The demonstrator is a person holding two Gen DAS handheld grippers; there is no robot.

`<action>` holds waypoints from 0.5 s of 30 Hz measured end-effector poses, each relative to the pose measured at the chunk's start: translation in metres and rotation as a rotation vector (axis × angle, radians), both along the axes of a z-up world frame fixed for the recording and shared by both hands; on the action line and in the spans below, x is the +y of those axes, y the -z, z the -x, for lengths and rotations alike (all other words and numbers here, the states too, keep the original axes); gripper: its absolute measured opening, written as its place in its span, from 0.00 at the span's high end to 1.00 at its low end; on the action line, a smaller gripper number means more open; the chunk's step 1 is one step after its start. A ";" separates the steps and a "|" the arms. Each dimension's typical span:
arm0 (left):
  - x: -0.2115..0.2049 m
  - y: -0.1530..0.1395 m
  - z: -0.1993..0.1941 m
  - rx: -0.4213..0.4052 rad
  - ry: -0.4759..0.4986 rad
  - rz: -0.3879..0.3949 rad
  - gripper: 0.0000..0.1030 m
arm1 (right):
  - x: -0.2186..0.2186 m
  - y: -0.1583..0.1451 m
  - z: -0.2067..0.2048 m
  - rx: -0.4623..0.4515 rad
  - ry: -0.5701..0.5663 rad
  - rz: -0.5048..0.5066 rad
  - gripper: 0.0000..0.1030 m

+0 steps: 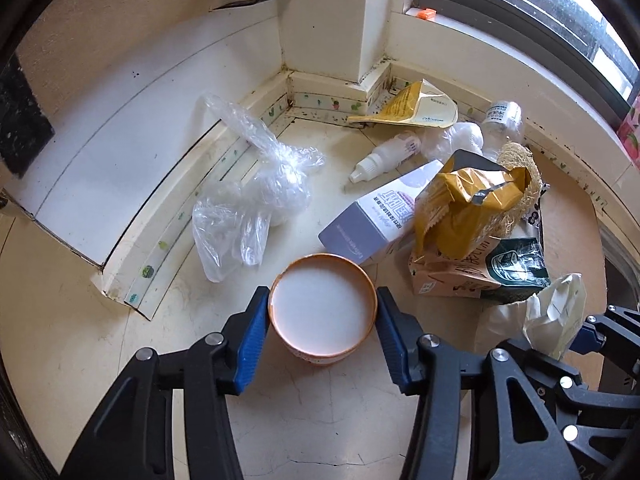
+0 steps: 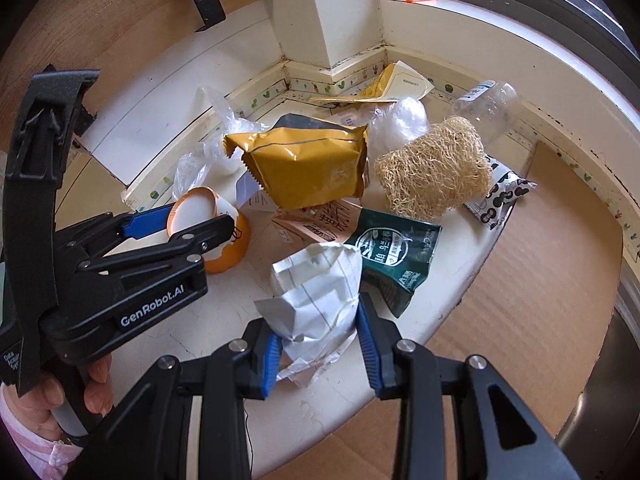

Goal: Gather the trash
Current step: 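Grasp the white paper with the right tool while the left tool grasps the orange-rimmed cup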

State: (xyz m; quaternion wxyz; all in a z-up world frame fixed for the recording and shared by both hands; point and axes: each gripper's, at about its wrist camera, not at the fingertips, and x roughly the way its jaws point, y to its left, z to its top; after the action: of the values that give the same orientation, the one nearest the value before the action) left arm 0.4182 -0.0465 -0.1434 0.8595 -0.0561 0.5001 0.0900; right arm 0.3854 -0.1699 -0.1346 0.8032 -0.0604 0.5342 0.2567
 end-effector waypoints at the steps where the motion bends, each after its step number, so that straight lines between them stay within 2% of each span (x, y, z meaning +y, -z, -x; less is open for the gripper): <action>1: -0.001 0.000 0.001 -0.001 0.002 -0.003 0.52 | 0.000 0.000 0.001 -0.001 -0.001 -0.001 0.67; 8: -0.006 -0.014 0.024 -0.025 0.016 -0.003 0.52 | 0.000 -0.012 0.015 -0.026 -0.009 -0.009 0.67; 15: -0.012 -0.049 0.080 -0.094 0.050 0.055 0.52 | -0.006 -0.032 0.047 -0.070 0.004 -0.004 0.67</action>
State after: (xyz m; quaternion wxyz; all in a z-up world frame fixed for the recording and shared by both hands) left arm 0.3385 -0.0583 -0.0940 0.8822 -0.0713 0.4626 0.0520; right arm 0.3385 -0.1761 -0.1029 0.8219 -0.0669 0.5055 0.2540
